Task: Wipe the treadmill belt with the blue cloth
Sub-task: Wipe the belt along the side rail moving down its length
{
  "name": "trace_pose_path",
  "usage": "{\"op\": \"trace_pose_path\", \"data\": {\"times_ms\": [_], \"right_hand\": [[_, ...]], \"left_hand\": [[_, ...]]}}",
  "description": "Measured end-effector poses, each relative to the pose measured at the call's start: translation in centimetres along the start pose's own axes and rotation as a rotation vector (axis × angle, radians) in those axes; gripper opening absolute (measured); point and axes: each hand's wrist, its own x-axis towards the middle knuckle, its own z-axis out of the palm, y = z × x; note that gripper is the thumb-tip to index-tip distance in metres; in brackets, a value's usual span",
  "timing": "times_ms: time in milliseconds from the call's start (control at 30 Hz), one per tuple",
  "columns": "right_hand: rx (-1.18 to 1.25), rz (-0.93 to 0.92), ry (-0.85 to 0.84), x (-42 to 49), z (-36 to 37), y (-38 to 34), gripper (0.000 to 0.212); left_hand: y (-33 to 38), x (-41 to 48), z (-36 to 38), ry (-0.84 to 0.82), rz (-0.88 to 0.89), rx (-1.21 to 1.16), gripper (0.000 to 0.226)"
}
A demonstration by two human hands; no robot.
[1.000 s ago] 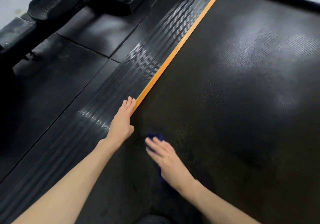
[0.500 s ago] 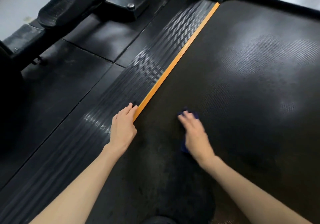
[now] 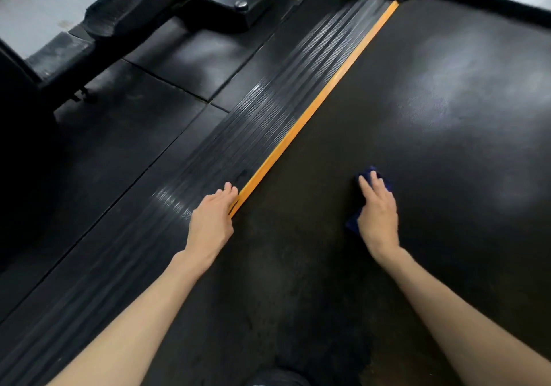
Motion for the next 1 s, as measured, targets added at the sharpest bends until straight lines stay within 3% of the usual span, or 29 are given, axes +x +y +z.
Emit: {"op": "trace_pose_path", "data": {"times_ms": [33, 100, 200, 267, 300, 367, 500, 567, 633, 767, 833, 900, 1000], "right_hand": [[0.018, -0.038, -0.006, -0.9, 1.0, -1.9, 0.065], [0.055, -0.307, -0.074, -4.1, 3.6, -5.5, 0.067], [0.009, -0.81, -0.376, -10.0, 5.1, -9.6, 0.065], [-0.008, -0.962, -0.465, -10.4, 4.3, -8.9, 0.059], [0.0, -0.944, -0.422, -9.5, 4.0, -7.7, 0.056], [0.038, -0.739, -0.291, -6.4, 2.7, -4.6, 0.051], [-0.01, -0.211, -0.1, -0.7, 0.0, 0.0, 0.072], [0.01, -0.071, -0.038, -0.4, 0.5, -1.3, 0.072], [0.01, -0.122, -0.057, -2.3, 1.9, -4.3, 0.076], [0.007, -0.557, -0.299, -8.8, 3.8, -10.4, 0.092], [0.018, -0.835, -0.474, -10.4, 3.7, -11.1, 0.076], [-0.068, -1.027, -0.438, -8.9, 3.8, -9.4, 0.052], [-0.089, -0.798, -0.299, -2.9, 3.5, -5.7, 0.045]], "left_hand": [[0.1, 0.0, 0.0, -0.002, 0.001, 0.014, 0.062], [0.2, 0.0, 0.0, -0.011, 0.002, 0.02, 0.063], [-0.2, 0.0, 0.0, -0.035, 0.021, 0.014, 0.066], [-0.3, -0.1, 0.1, -0.044, 0.017, -0.01, 0.068], [-0.3, -0.1, 0.1, -0.044, 0.015, -0.031, 0.068], [-0.5, 0.0, 0.1, -0.05, 0.015, -0.071, 0.068], [-0.6, 0.2, 0.2, -0.073, 0.014, -0.119, 0.069], [-0.4, 0.1, 0.5, -0.058, -0.007, -0.149, 0.071], [-0.2, 0.1, 0.8, -0.034, -0.015, -0.15, 0.072], [-0.1, 0.1, 0.9, -0.004, 0.001, -0.107, 0.071], [0.0, 0.2, 0.7, -0.006, -0.002, -0.103, 0.07], [-0.1, 0.2, 0.6, -0.014, 0.003, -0.089, 0.07], [-0.6, 0.3, 0.4, -0.057, 0.035, -0.092, 0.07]]}}
